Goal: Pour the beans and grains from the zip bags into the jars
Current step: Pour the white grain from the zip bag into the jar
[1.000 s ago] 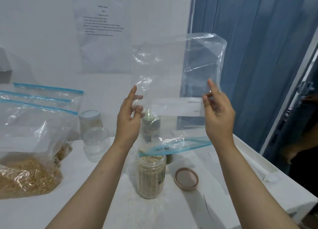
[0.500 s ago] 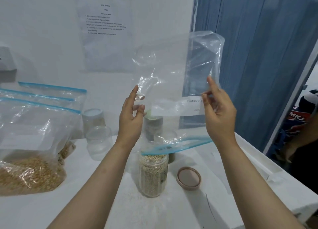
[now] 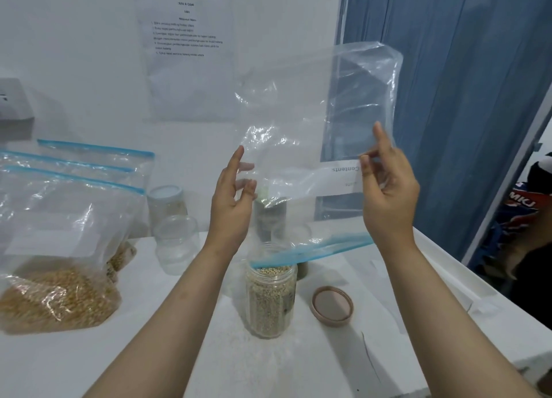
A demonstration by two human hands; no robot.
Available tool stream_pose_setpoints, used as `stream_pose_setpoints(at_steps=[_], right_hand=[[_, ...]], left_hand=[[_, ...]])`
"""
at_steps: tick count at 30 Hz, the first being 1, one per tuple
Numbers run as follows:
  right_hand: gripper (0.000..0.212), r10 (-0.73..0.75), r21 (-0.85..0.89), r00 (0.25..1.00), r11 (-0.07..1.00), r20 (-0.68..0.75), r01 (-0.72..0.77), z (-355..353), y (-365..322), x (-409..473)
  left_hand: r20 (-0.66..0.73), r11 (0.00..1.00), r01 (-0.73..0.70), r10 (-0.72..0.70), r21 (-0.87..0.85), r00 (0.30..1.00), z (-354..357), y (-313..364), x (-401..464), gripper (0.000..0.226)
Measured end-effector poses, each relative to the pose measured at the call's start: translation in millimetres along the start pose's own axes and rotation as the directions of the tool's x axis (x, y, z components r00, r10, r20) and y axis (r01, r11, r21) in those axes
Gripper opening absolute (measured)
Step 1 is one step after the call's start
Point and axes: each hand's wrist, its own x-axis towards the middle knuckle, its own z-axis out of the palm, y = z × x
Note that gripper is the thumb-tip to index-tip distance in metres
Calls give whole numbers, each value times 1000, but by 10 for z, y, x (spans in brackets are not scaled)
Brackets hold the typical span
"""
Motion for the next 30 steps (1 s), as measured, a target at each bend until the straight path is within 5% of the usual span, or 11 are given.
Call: stream_pose_setpoints(at_steps=[9,30], right_hand=[[46,5,-17,1000,1000,-29,-6,-3,-24,-24],[45,-27,-46,997,999,-70,24,3,-49,-89]], left_hand=[[134,995,94,-95,14,986,-27,-24,-193,56],[165,995,92,-95,26,982,23,-20,-109,65]])
